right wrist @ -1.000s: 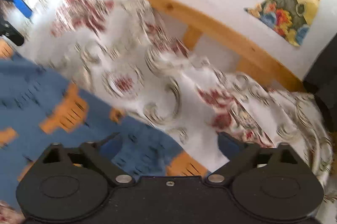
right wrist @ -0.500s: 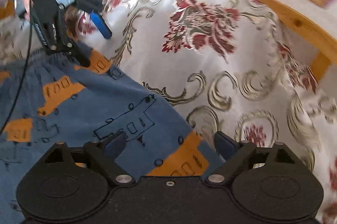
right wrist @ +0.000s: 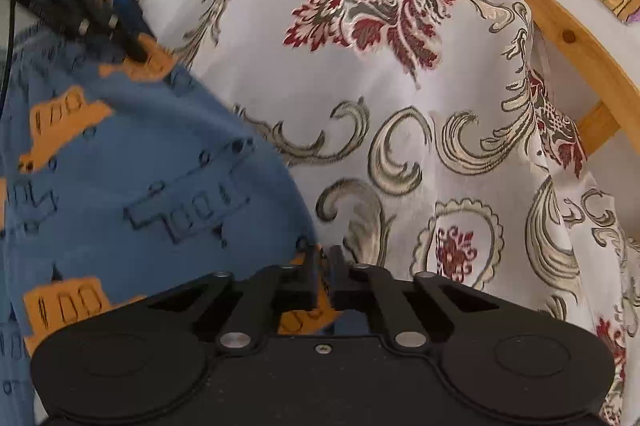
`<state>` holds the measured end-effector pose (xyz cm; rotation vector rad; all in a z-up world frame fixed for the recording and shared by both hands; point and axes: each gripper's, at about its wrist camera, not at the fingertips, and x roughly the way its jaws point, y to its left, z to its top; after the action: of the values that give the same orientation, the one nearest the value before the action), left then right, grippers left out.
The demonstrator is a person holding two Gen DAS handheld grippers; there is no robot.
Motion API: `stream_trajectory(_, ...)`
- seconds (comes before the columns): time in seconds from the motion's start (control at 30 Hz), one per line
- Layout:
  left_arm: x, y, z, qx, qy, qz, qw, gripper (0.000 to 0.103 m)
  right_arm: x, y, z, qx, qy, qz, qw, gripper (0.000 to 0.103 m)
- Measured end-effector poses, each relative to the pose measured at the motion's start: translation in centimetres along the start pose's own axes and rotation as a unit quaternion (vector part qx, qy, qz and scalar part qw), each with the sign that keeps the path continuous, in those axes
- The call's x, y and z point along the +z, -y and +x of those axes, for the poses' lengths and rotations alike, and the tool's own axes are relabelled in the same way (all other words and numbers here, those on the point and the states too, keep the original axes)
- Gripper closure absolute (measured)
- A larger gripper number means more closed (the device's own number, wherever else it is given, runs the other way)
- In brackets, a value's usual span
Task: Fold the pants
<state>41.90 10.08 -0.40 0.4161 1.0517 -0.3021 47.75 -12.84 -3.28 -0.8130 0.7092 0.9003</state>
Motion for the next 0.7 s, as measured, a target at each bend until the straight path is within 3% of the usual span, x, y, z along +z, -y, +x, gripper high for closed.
stream_trajectory(0.2,-0.8,1.0,-2.7,0.047,0.036,0.013,0.9982,0.099,-1.0,-1.3,-2.8,-0.039,0.034,0.018,0.999,0.103)
stream_trajectory(0.33,-1.8,1.7,-5.0,0.059,0.074,0.006,0.9955,0.102,-1.8,-3.0,-6.1,-0.069,0.062,0.016,0.996,0.103)
stream_trajectory(0.47,-2.6,3.0,-6.1,0.058,0.078,0.02,0.9951,0.103,-2.9,-5.0,-9.4,-0.091,0.079,0.009,0.993,0.103)
stream_trajectory(0.53,-2.8,3.6,-6.5,0.069,0.098,0.022,0.9926,0.101,-3.2,-5.8,-10.4,-0.095,0.076,0.001,0.993,0.103)
stream_trajectory(0.57,-2.8,3.9,-6.8,0.07,0.109,0.024,0.9913,0.097,-3.3,-6.1,-10.6,-0.099,0.074,-0.003,0.992,0.103)
stream_trajectory(0.6,-2.6,4.1,-7.0,0.065,0.115,0.032,0.9907,0.082,-3.4,-6.4,-10.8,-0.102,0.073,-0.004,0.992,0.103)
stream_trajectory(0.63,-2.5,4.3,-7.2,0.06,0.119,0.044,0.9902,0.057,-3.5,-6.6,-10.9,-0.104,0.072,-0.003,0.992,0.103)
stream_trajectory(0.7,-2.1,5.2,-7.4,0.069,0.131,0.088,0.9851,0.04,-3.5,-7.0,-11.3,-0.105,0.074,-0.004,0.992,0.103)
